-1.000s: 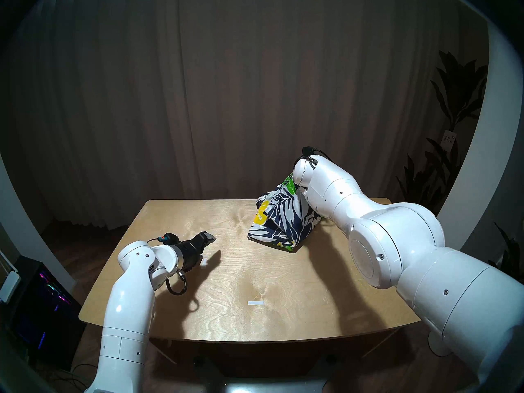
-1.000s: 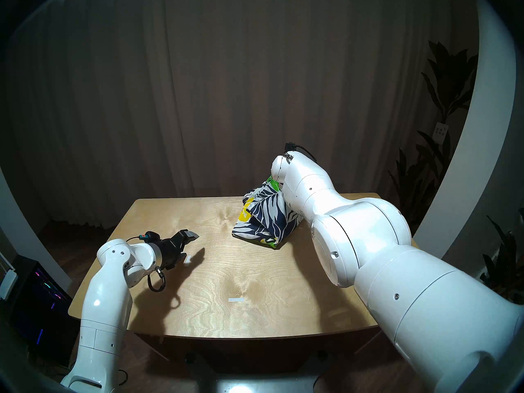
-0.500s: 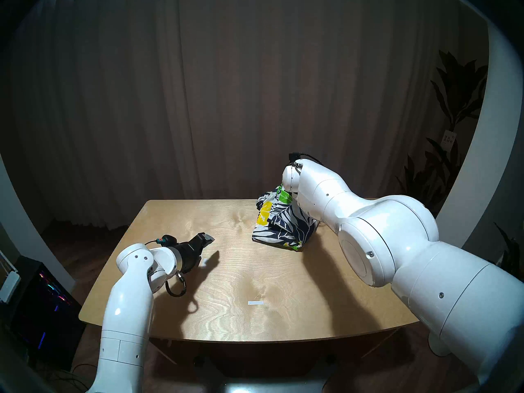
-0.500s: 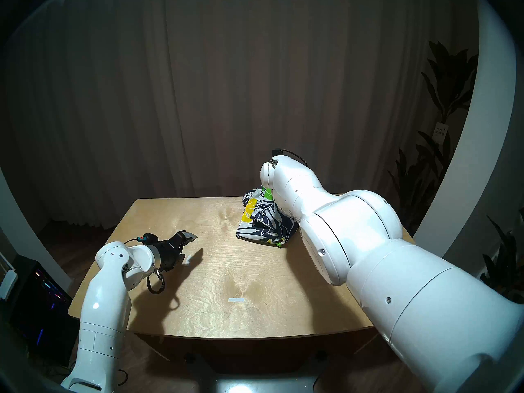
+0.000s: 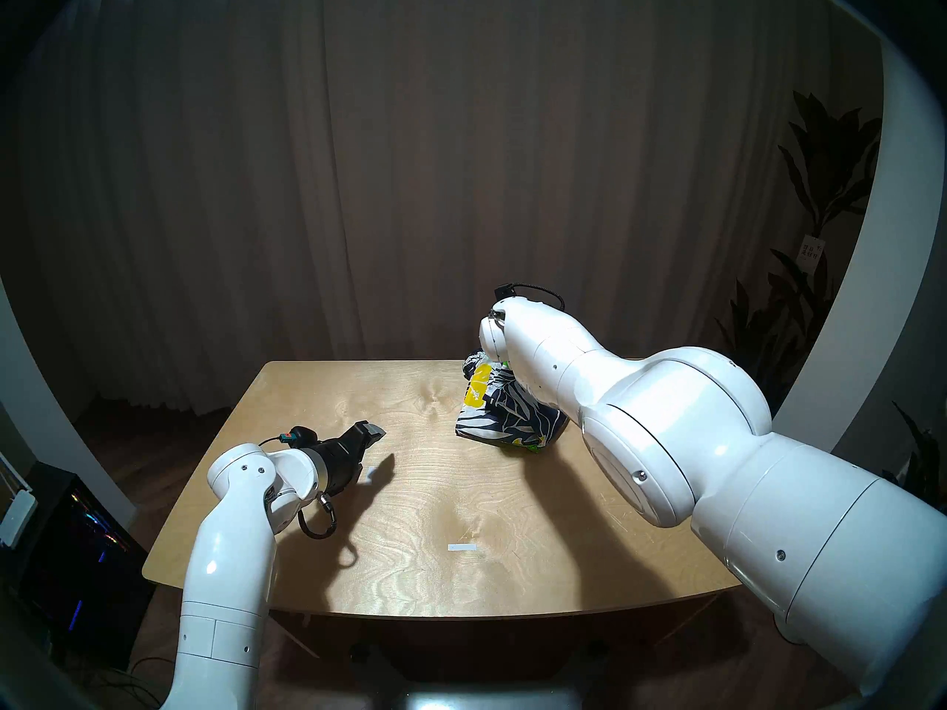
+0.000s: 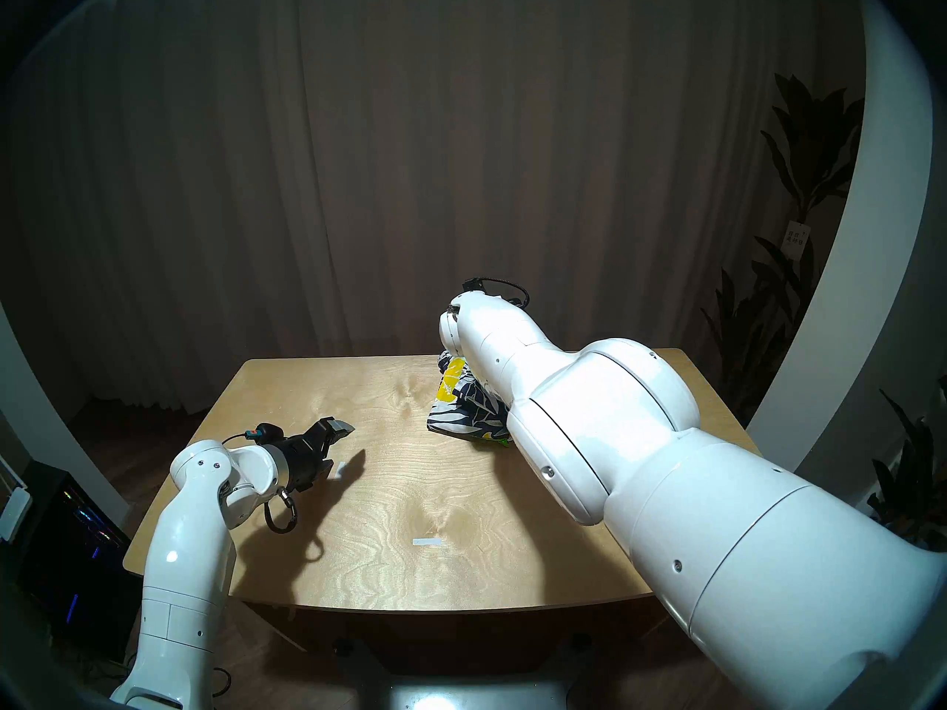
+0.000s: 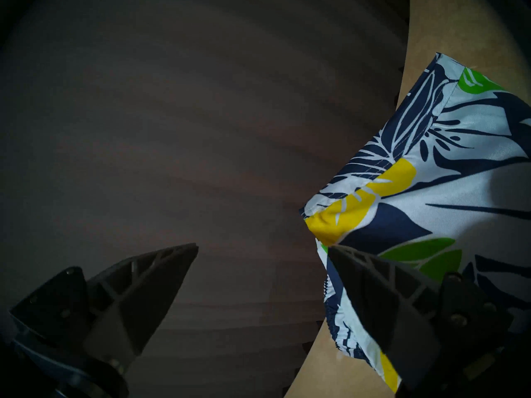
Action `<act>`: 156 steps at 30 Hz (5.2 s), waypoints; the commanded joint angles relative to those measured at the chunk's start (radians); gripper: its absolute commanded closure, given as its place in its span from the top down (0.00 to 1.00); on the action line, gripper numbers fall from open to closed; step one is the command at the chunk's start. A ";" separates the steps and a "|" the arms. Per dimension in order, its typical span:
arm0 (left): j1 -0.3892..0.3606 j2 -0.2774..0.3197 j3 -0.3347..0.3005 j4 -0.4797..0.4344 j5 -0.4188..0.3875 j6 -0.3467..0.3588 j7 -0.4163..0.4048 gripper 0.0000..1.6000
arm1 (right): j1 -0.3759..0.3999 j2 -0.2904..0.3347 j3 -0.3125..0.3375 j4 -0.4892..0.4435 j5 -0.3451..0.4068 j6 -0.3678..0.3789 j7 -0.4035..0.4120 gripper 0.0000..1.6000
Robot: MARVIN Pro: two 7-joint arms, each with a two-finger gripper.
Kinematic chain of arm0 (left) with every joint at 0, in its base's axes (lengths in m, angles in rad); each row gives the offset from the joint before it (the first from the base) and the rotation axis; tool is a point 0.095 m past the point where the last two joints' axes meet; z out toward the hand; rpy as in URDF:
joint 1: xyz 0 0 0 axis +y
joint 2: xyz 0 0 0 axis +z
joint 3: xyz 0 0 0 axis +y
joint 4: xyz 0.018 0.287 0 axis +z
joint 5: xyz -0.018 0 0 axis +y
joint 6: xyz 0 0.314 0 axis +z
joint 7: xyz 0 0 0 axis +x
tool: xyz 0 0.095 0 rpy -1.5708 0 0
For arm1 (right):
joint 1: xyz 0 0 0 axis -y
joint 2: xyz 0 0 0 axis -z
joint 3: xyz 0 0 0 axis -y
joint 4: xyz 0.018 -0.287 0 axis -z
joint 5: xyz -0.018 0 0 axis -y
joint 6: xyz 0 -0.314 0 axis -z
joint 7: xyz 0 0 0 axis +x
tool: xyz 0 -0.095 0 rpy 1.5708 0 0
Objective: Fold the pants in half lengthwise, then in half again, and set them down flat
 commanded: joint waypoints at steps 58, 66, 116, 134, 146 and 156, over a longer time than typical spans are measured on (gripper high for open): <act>-0.080 0.151 0.198 -0.216 0.537 -0.251 -0.046 1.00 | -0.128 0.381 -0.447 0.032 -0.441 -0.309 0.226 1.00; -0.100 0.165 0.228 -0.197 0.591 -0.273 -0.044 1.00 | -0.131 0.402 -0.457 0.022 -0.453 -0.327 0.264 1.00; -0.236 0.219 0.424 0.024 0.911 -0.437 0.034 1.00 | -0.247 0.478 -0.490 -0.059 -0.497 -0.367 0.489 1.00; -0.272 0.222 0.492 0.075 0.990 -0.484 0.069 1.00 | -0.277 0.486 -0.445 -0.081 -0.452 -0.362 0.512 1.00; -0.290 0.233 0.529 0.097 1.030 -0.523 0.077 1.00 | -0.278 0.482 -0.417 -0.113 -0.425 -0.368 0.526 1.00; -0.294 0.255 0.552 0.116 1.055 -0.560 0.068 1.00 | -0.291 0.488 -0.421 -0.125 -0.428 -0.368 0.533 1.00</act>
